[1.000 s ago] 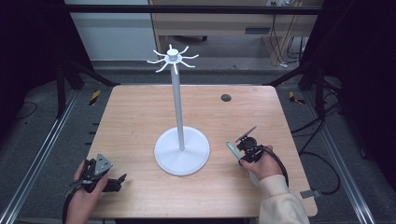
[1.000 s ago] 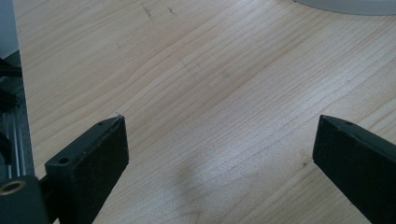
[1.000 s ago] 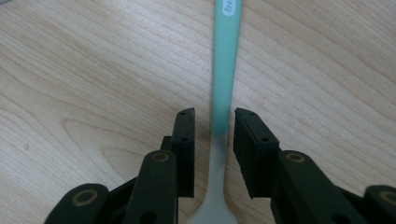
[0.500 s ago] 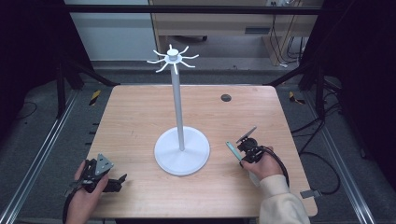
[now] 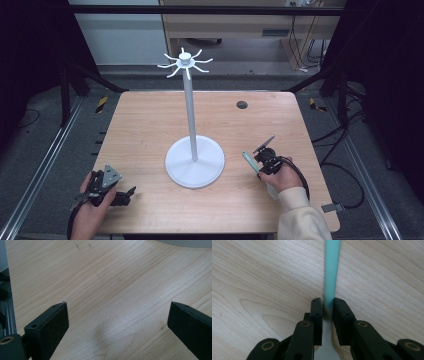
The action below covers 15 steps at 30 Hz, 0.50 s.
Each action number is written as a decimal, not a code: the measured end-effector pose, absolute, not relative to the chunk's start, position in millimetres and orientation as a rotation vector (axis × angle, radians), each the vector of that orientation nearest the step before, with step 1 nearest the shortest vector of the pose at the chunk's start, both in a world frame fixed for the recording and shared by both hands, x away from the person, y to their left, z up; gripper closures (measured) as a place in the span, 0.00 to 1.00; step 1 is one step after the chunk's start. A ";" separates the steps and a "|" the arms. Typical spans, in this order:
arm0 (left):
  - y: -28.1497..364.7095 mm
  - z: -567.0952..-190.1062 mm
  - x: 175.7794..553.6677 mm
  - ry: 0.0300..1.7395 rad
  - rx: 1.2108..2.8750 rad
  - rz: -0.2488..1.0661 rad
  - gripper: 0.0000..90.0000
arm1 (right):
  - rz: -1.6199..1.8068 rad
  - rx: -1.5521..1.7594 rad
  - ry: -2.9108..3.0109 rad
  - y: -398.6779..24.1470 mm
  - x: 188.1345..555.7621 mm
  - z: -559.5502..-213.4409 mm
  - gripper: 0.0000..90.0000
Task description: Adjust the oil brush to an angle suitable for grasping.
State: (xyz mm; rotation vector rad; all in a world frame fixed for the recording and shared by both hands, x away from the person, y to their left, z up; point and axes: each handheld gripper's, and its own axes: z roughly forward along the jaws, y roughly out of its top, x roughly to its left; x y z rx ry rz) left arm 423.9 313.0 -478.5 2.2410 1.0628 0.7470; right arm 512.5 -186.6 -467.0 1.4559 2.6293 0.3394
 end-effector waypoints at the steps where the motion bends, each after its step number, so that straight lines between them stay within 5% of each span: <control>1: 312.9 -478.5 423.8 1.063 2.241 0.747 0.03 | 0.339 1.456 2.629 -186.7 512.6 -467.1 0.88; 15: 312.9 -478.4 423.8 1.062 2.241 0.748 0.03 | 0.335 1.472 2.628 -187.8 514.0 -466.9 0.92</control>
